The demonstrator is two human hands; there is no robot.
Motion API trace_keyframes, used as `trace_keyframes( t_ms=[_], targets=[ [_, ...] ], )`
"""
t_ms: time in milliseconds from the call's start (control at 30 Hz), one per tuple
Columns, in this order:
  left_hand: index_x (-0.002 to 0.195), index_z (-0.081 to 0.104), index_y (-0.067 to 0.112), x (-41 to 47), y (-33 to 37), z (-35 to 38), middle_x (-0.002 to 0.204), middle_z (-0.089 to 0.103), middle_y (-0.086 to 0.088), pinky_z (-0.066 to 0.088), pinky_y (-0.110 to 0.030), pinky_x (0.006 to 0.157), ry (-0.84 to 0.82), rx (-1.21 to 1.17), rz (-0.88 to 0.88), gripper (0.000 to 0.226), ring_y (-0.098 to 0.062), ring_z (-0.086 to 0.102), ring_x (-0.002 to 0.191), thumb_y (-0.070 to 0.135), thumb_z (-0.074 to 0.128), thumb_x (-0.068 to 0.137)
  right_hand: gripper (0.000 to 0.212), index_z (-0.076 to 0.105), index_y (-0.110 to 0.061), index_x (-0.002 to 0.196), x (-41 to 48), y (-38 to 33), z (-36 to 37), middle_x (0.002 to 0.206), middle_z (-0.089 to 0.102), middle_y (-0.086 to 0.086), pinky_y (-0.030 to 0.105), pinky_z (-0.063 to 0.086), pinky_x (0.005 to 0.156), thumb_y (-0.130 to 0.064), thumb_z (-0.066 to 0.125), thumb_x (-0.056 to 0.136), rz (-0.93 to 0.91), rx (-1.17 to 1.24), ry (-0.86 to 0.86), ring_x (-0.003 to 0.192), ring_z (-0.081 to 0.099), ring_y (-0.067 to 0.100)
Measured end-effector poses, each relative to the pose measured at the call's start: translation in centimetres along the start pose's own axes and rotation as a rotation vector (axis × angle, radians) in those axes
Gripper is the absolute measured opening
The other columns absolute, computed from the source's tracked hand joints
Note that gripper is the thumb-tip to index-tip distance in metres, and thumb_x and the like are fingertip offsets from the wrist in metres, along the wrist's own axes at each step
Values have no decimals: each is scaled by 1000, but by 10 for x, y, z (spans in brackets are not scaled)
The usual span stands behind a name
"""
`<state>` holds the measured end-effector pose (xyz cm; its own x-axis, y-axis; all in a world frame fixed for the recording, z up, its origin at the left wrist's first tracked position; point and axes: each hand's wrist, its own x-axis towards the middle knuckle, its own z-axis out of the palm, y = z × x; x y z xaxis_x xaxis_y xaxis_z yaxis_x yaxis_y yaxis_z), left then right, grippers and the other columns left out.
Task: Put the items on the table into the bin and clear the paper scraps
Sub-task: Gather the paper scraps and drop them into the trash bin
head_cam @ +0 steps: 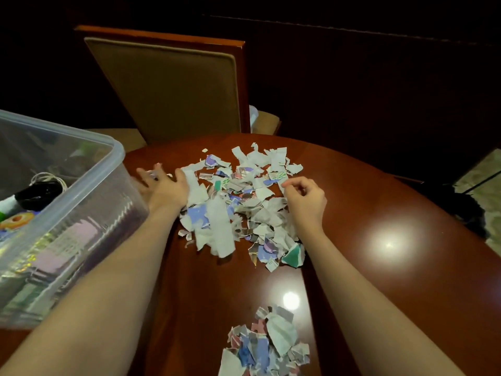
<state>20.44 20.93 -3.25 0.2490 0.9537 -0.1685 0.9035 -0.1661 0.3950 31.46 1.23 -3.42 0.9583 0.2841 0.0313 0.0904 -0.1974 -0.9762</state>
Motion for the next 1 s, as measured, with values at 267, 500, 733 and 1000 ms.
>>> trace_keyframes(
  t_ms=[267, 500, 733, 1000],
  targets=[
    [133, 45, 11, 2, 2, 0, 149, 31, -10, 21, -40, 115, 239, -455, 189, 39, -27, 27, 139, 25, 32, 99, 40, 58, -28, 60, -9, 1, -3, 71, 51, -2, 11, 29, 50, 5, 50, 80, 9, 6, 13, 53, 36, 6],
    [149, 22, 26, 12, 2, 5, 159, 10, 2, -2, -40, 118, -135, 47, 460, 50, -18, 2, 147, 40, 17, 102, 40, 60, -27, 60, -5, 3, -6, 51, 46, -12, 10, 29, 47, 6, 51, 80, 20, 3, -53, 42, 34, 1],
    [141, 32, 33, -70, -22, -9, 111, 51, 3, 43, -23, 65, -293, -300, 549, 43, -1, 48, 69, 38, 35, 99, 31, 63, -19, 71, -18, -3, -20, 65, 54, -3, 23, 45, 60, 10, 55, 81, 137, 179, -103, 60, 47, 8],
    [89, 62, 24, -136, -54, -5, 89, 59, 16, 39, 1, 66, -149, -646, 570, 40, -11, 57, 86, -14, 60, 77, 27, 64, -15, 68, -89, 5, -37, 78, 52, -12, 12, 38, 66, 11, 60, 75, -124, -145, 142, 74, 51, 3]
  ],
)
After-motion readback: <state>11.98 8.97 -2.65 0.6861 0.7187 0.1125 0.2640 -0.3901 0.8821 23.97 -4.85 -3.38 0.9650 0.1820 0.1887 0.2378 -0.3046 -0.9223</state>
